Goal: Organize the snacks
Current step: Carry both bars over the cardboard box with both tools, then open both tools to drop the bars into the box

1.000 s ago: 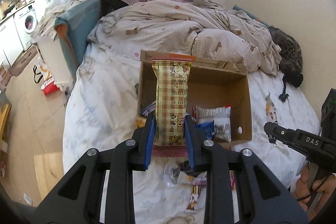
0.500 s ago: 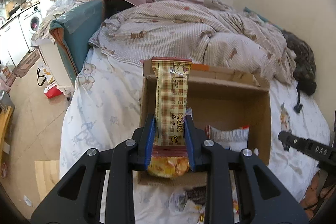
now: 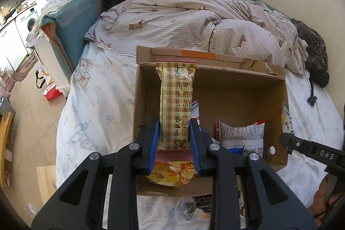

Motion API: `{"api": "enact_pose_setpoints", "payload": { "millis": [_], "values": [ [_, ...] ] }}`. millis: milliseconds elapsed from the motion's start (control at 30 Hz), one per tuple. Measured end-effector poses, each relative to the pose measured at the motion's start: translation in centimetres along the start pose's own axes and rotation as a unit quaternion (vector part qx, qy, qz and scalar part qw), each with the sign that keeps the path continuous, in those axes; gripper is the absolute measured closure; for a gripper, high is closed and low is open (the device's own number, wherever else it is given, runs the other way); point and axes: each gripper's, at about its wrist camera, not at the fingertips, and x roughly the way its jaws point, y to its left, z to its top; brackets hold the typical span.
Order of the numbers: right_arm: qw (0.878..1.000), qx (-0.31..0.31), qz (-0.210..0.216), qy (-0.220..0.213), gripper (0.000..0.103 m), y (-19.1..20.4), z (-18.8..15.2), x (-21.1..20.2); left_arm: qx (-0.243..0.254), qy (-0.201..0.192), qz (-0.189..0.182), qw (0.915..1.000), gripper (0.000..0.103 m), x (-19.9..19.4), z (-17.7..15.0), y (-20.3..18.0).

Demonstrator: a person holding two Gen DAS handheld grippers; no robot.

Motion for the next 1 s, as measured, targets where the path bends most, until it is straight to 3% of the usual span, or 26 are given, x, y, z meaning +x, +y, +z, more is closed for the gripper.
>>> {"api": "enact_pose_setpoints", "payload": {
  "millis": [300, 467, 567, 633, 667, 733, 800, 1000],
  "values": [
    [1.000, -0.001, -0.012, 0.002, 0.081, 0.3, 0.0, 0.4, 0.015, 0.012, 0.004, 0.9998, 0.078, 0.7, -0.4, -0.6],
    [1.000, 0.009, -0.014, 0.002, 0.080, 0.0, 0.1, 0.4, 0.006, 0.010, 0.011, 0.9999, 0.072, 0.6, -0.4, -0.1],
    [1.000, 0.011, -0.016, 0.002, 0.080, 0.0, 0.2, 0.3, 0.002, 0.005, 0.012, 0.9999, 0.054, 0.3, -0.3, 0.0],
    [1.000, 0.012, -0.017, 0.001, 0.080, -0.1, 0.2, 0.1, 0.000, -0.001, 0.014, 0.9999, 0.033, 0.1, -0.3, 0.0],
    [1.000, 0.012, -0.017, 0.001, 0.077, 0.0, 0.1, 0.0, 0.000, -0.004, 0.014, 0.9999, 0.028, -0.1, -0.3, 0.0],
    [1.000, 0.015, -0.018, -0.002, 0.061, 0.1, 0.1, -0.3, 0.000, -0.012, 0.011, 0.9999, 0.018, -0.5, -0.3, 0.0],
    [1.000, 0.017, -0.018, -0.015, 0.027, 0.2, 0.1, -0.8, 0.000, -0.015, 0.007, 0.9999, 0.016, -0.7, -0.2, -0.1],
    [0.999, 0.011, -0.025, -0.023, 0.025, 0.6, 0.3, -1.7, -0.008, -0.019, -0.005, 0.9998, 0.016, -1.2, -0.2, 0.1]
  ]
}}
